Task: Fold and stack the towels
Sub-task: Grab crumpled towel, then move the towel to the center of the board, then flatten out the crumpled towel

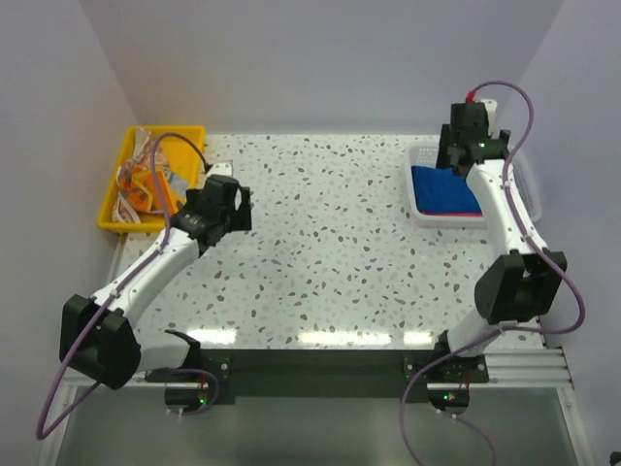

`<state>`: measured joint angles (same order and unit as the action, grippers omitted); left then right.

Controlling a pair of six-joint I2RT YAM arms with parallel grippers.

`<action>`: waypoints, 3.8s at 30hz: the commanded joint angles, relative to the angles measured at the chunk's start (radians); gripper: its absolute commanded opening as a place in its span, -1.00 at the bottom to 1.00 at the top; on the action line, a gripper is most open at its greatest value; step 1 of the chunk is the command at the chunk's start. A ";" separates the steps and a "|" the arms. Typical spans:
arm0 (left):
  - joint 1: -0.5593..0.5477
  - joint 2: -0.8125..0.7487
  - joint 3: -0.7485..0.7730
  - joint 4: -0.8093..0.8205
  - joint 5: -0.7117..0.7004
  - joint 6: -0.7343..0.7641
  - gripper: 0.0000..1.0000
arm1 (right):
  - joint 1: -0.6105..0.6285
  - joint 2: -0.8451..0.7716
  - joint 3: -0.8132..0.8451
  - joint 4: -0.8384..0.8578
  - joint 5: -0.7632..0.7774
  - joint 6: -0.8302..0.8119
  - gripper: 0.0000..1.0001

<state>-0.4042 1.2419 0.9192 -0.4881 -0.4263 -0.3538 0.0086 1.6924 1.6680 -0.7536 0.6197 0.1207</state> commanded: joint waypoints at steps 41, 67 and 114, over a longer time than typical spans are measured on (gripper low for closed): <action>0.596 0.702 0.816 -0.119 -0.075 -0.073 -1.00 | 0.390 -0.390 -0.602 0.209 -0.739 0.158 0.97; -0.226 0.128 0.199 0.146 0.310 -0.112 -0.14 | 0.390 -0.507 -0.649 0.204 -0.712 0.117 0.97; -0.246 0.108 0.013 0.059 0.159 -0.099 0.23 | 0.436 -0.001 -0.809 0.654 -0.940 0.286 -0.17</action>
<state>-0.6678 1.3777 0.9348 -0.4232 -0.2481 -0.4931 0.4389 1.6695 0.8745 -0.1390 -0.2882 0.3985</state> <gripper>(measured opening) 0.615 0.409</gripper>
